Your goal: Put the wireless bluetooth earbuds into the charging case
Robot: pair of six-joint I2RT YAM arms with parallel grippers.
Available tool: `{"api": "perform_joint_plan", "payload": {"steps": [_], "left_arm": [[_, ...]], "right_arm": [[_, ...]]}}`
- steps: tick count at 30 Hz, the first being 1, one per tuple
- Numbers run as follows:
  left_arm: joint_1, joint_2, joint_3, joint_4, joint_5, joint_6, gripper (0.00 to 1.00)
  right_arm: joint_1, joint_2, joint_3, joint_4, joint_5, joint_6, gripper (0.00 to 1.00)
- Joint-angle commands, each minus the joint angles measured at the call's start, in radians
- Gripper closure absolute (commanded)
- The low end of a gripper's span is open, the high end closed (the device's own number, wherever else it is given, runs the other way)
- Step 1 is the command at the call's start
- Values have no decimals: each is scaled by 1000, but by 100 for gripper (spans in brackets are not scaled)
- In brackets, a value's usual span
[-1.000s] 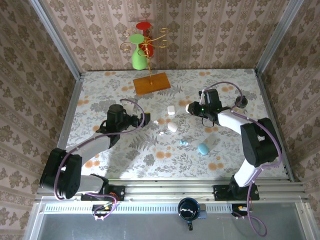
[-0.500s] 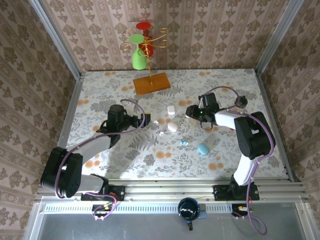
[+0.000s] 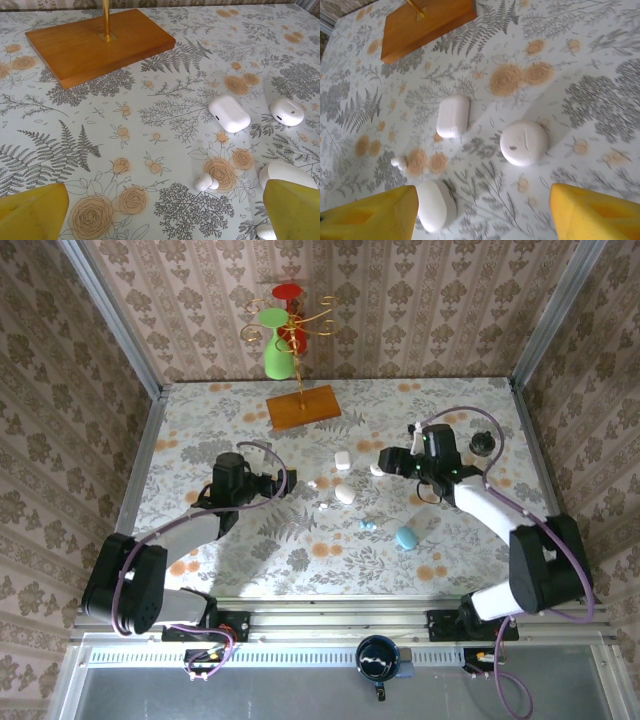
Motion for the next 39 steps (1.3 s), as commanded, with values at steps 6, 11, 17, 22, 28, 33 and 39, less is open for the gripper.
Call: {"api": "perform_joint_plan", "payload": {"steps": [6,11,17,22,28,33,39], "left_arm": [[7,19,7,15,57,13,0],[7,43,26,5,76,37,0],[6,74,24,74,122,33,0],[6,88,30,81,132,28,0],[14,99,39,63,101,37,0],[17,112,49,62,122,37,0],[28,110,50,35,129,39,0]], "right_arm": [[77,-303,-168,-342,229,-19,24],[152,-411,-268,-411,301,89,21],[209,-364,-316,-367,297,135,20],[258,-277,-290,-368,306,133,18],[288,-230,-304,-325,289,134,18],[327,-217,-292,-358,311,162,26],[365,-208,-287,-385,363,191,32]]}}
